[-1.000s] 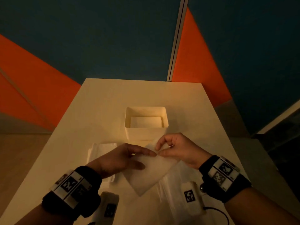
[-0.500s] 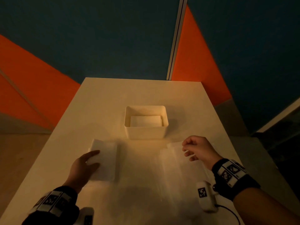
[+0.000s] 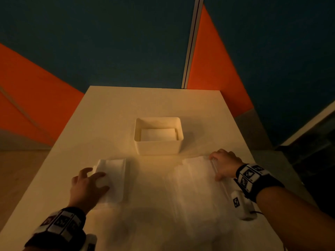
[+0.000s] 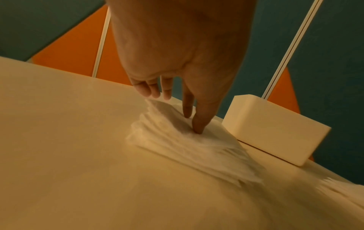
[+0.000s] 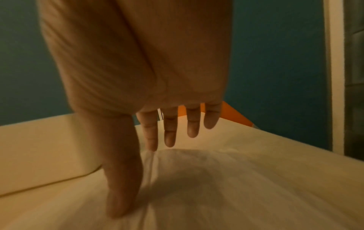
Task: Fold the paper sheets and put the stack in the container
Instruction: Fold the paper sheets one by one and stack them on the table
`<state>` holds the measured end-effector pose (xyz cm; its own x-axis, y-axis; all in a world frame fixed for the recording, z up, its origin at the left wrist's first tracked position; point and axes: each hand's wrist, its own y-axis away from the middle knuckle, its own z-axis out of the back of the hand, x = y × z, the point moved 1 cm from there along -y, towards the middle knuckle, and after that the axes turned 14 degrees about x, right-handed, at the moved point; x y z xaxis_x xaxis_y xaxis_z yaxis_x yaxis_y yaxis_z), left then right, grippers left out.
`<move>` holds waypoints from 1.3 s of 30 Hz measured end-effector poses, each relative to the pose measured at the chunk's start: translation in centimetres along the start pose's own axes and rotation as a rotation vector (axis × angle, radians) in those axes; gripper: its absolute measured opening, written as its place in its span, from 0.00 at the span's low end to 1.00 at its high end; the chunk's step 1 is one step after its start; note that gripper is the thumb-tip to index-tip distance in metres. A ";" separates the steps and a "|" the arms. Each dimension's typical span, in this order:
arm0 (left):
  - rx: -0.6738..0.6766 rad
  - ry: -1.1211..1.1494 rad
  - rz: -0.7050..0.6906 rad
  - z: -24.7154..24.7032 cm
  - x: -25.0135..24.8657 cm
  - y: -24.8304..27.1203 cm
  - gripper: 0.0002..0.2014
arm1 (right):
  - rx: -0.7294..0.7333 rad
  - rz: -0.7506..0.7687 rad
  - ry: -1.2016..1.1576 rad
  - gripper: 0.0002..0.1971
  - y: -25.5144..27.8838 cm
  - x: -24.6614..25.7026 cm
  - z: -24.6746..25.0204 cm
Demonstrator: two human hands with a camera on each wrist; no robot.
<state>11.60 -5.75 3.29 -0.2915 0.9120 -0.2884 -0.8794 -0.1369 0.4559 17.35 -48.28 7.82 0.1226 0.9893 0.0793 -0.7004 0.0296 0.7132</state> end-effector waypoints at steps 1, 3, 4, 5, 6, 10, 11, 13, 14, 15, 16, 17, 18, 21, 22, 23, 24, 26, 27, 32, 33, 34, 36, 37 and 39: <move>0.003 -0.016 0.011 0.1 0.0 0.0 0.24 | 0.019 -0.006 0.047 0.40 -0.1 0.1 0.1; 0.006 -0.026 0.026 0.2 0.0 0.0 0.24 | 0.049 -0.013 0.104 0.42 -0.5 0.3 0.1; 0.012 -0.027 0.030 0.3 0.0 0.0 0.24 | 0.058 -0.012 0.123 0.42 -0.6 0.4 0.2; 0.015 -0.028 0.030 0.3 0.1 0.0 0.24 | 0.063 -0.012 0.132 0.42 -0.7 0.5 0.2; 0.017 -0.028 0.028 0.3 0.1 0.0 0.24 | 0.060 -0.011 0.132 0.42 -0.8 0.6 0.2; 0.010 -0.038 0.016 0.3 0.0 0.1 0.25 | -0.016 0.012 0.103 0.34 -0.6 0.4 0.4; 0.006 -0.044 0.012 0.4 0.0 0.2 0.25 | -0.042 0.024 0.086 0.32 -0.5 0.3 0.4; -0.007 -0.068 0.003 0.4 -0.3 0.3 0.27 | -0.078 0.057 0.040 0.30 -0.3 0.0 0.4; -0.015 -0.088 -0.003 0.5 -0.5 0.3 0.28 | -0.085 0.074 0.019 0.29 -0.2 -0.1 0.4; -0.027 -0.110 -0.013 0.6 -0.8 0.4 0.30 | -0.085 0.088 0.002 0.29 -0.1 -0.2 0.4; -0.042 -0.130 -0.026 0.7 -1.2 0.4 0.31 | -0.078 0.096 -0.008 0.29 0.0 -0.3 0.4; -0.059 -0.145 -0.043 0.8 -1.6 0.4 0.31 | -0.068 0.100 -0.010 0.30 0.0 -0.3 0.3; -0.074 -0.156 -0.063 0.9 -2.0 0.4 0.32 | -0.060 0.101 -0.007 0.29 0.1 -0.2 0.2; -0.090 -0.190 -0.104 1.2 -3.4 0.5 0.31 | -0.048 0.085 0.003 0.30 0.1 -0.1 0.0; -0.098 -0.198 -0.122 1.3 -3.8 0.5 0.31 | -0.043 0.075 0.006 0.31 0.1 -0.1 0.0; -0.107 -0.203 -0.141 1.4 -4.2 0.6 0.31 | -0.038 0.068 0.009 0.31 0.1 -0.1 0.0; -0.111 -0.204 -0.158 1.5 -4.6 0.6 0.31 | -0.036 0.062 0.013 0.31 0.1 0.0 0.0; -0.112 -0.206 -0.178 1.6 -5.2 0.7 0.30 | -0.043 0.059 0.026 0.28 0.1 0.1 0.0; -0.113 -0.209 -0.185 1.7 -5.4 0.8 0.30 | -0.049 0.059 0.027 0.26 0.2 0.1 0.1; -0.116 -0.209 -0.231 1.7 -5.9 1.2 0.29 | -0.096 0.083 -0.049 0.20 0.2 0.1 0.2; -0.111 -0.215 -0.237 1.7 -5.9 1.2 0.29 | -0.103 0.082 -0.054 0.19 0.1 -0.1 0.2; -0.105 -0.222 -0.240 1.6 -5.9 1.2 0.29 | -0.104 0.084 -0.054 0.18 0.0 -0.2 0.2; -0.089 -0.238 -0.239 1.6 -5.9 1.2 0.29 | -0.099 0.093 -0.046 0.15 0.0 -0.5 0.4; -0.084 -0.236 -0.242 1.5 -5.9 1.2 0.28 | -0.099 0.102 -0.032 0.14 0.1 -0.6 0.5; -0.066 -0.227 -0.251 1.5 -6.0 1.3 0.27 | -0.114 0.128 -0.001 0.10 0.5 -0.5 1.0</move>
<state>12.77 -10.83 6.90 0.0221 0.9822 -0.1863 -0.9377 0.0850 0.3368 17.68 -48.90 8.84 0.0279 0.9859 0.1652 -0.7855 -0.0806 0.6136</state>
